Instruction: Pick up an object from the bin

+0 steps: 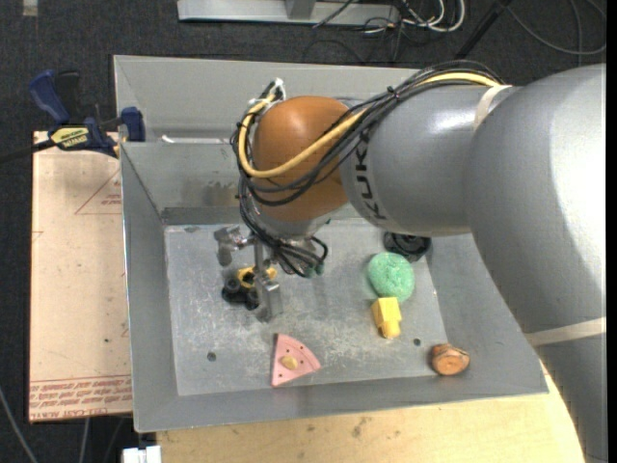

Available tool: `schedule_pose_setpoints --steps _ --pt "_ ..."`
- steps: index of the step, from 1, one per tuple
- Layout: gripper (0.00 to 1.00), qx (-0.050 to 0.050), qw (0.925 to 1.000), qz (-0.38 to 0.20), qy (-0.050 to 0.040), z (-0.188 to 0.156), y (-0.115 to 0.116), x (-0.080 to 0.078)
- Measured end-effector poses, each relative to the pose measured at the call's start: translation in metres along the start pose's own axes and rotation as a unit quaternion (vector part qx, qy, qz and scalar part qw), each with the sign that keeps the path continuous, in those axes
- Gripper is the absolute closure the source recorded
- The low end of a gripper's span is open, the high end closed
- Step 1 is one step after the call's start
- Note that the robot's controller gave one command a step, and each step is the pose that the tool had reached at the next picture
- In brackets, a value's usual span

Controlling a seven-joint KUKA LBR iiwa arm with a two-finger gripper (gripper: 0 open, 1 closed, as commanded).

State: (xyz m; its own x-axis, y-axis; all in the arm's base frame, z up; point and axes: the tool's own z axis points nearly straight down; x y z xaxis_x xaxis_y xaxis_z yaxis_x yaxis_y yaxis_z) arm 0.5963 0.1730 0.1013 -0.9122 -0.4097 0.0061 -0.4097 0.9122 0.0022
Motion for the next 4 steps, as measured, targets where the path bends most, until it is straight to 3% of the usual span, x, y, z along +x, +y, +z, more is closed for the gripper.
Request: schedule_pose_setpoints --steps 1,2,3,4 --pt "0.00 0.002 0.9970 -0.077 -0.0061 -0.018 -0.009 -0.001" --pt "0.00 0.001 0.9945 -0.105 -0.0041 0.006 -0.015 0.010" --pt "1.00 0.000 0.9998 -0.020 -0.0061 0.028 -0.015 0.009" --pt "1.00 0.000 0.9998 -0.020 -0.0062 0.028 -0.015 0.009"
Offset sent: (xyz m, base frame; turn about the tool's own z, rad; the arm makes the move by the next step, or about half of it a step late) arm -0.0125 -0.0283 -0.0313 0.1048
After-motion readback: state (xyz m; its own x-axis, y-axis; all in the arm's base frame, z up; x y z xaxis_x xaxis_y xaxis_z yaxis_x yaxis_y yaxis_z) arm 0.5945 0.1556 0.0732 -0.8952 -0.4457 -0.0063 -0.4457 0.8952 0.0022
